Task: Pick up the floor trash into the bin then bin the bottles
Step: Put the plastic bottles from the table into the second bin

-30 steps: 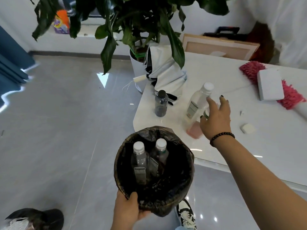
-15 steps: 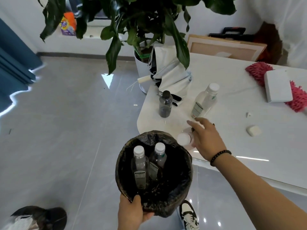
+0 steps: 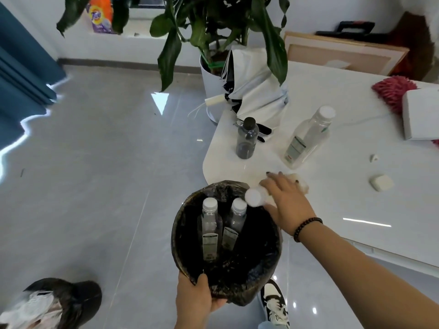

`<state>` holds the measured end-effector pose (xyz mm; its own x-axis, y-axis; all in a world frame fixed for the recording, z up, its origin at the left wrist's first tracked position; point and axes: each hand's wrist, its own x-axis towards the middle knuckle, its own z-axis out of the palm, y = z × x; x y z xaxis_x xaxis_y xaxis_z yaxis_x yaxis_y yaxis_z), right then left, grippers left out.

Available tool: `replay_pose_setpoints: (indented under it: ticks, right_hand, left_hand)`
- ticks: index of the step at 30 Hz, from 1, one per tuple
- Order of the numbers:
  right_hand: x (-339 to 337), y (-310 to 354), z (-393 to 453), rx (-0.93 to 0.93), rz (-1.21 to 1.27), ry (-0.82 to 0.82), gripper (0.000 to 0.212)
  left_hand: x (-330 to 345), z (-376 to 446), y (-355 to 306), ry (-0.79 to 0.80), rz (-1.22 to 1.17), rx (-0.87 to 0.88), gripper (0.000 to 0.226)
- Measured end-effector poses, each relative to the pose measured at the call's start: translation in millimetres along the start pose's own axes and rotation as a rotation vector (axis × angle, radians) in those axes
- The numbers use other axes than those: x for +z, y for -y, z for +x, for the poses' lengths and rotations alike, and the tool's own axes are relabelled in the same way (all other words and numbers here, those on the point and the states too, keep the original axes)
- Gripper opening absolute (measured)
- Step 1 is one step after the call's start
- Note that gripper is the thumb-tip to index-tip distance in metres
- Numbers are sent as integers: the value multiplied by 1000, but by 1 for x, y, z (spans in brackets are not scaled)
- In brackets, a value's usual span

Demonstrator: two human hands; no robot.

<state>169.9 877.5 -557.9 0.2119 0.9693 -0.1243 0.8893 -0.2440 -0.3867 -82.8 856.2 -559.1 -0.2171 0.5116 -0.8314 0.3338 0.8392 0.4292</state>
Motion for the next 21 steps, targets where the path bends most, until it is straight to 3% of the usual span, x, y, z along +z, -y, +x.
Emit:
replay_pose_setpoints:
  ticks: [3, 5, 9, 11, 15, 21]
  right_hand:
    - [-30, 9, -13, 73, 270, -308, 49]
    - [-55, 30, -32, 6, 386, -468, 48]
    - [-82, 81, -67, -140, 486, -572, 52]
    - [-79, 99, -72, -122, 578, -488, 52]
    - [-47, 113, -69, 93, 729, -133, 49]
    - [11, 123, -62, 161, 506, 249, 35]
  left_hand:
    - [-2, -1, -2, 12, -20, 11, 30]
    - [-4, 0, -4, 20, -30, 7, 29]
    - [-9, 5, -1, 19, 9, 18, 33]
    - [-15, 7, 1, 24, 11, 22, 37]
    - [-35, 8, 5, -12, 26, 36, 39]
    - [-67, 5, 8, -48, 22, 95, 38]
